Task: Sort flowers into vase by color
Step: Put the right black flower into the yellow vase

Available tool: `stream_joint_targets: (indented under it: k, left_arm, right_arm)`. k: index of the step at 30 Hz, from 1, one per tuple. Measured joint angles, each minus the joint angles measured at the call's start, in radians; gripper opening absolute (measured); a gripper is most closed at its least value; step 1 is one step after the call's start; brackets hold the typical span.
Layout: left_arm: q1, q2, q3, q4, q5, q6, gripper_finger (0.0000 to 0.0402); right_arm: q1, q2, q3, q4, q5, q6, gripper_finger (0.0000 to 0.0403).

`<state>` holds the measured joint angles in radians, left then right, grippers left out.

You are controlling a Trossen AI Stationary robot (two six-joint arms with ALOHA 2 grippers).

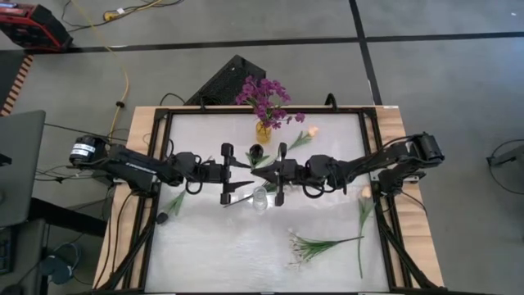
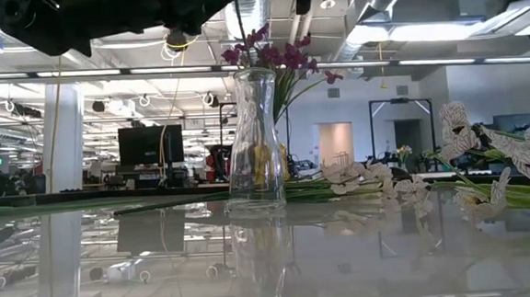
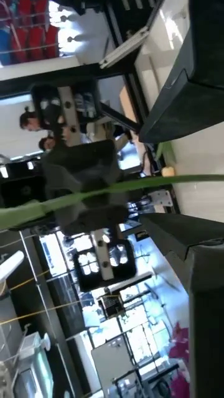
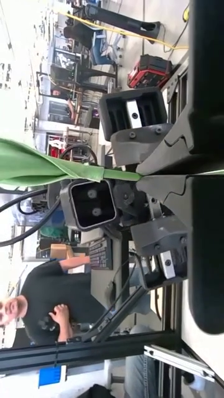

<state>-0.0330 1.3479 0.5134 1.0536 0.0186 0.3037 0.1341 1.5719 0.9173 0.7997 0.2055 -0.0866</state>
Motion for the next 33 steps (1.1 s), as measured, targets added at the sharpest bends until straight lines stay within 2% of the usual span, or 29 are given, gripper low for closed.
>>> stream_joint_targets:
  k: [5,8,14,18,29,33]
  left_arm:
    - [0.000,0.000,0.045,-0.091,0.001,-0.003,0.0181]
    - [0.000,0.000,0.062,-0.125,0.001,-0.003,0.0162]
    - [0.000,0.000,0.069,-0.150,0.001,-0.002,0.0076]
    - [0.001,0.000,0.069,-0.151,0.014,-0.002,0.0011]
    - [0.021,-0.001,0.069,-0.156,0.044,0.006,0.0001]
    - [0.061,-0.031,0.069,-0.190,0.068,-0.009,0.0000]
  right_arm:
    - [0.000,0.000,0.000,0.003,0.000,0.001,0.0018]
    - [0.000,0.000,0.000,-0.004,0.000,0.001,0.0018]
    - [0.001,0.000,0.000,-0.006,0.000,0.001,0.0019]
    - [0.002,0.000,0.000,-0.008,0.000,0.006,0.0036]
    - [0.000,-0.014,0.000,-0.116,0.006,0.044,0.0113]
    - [0.001,-0.046,0.000,-0.183,0.081,0.027,0.0156]
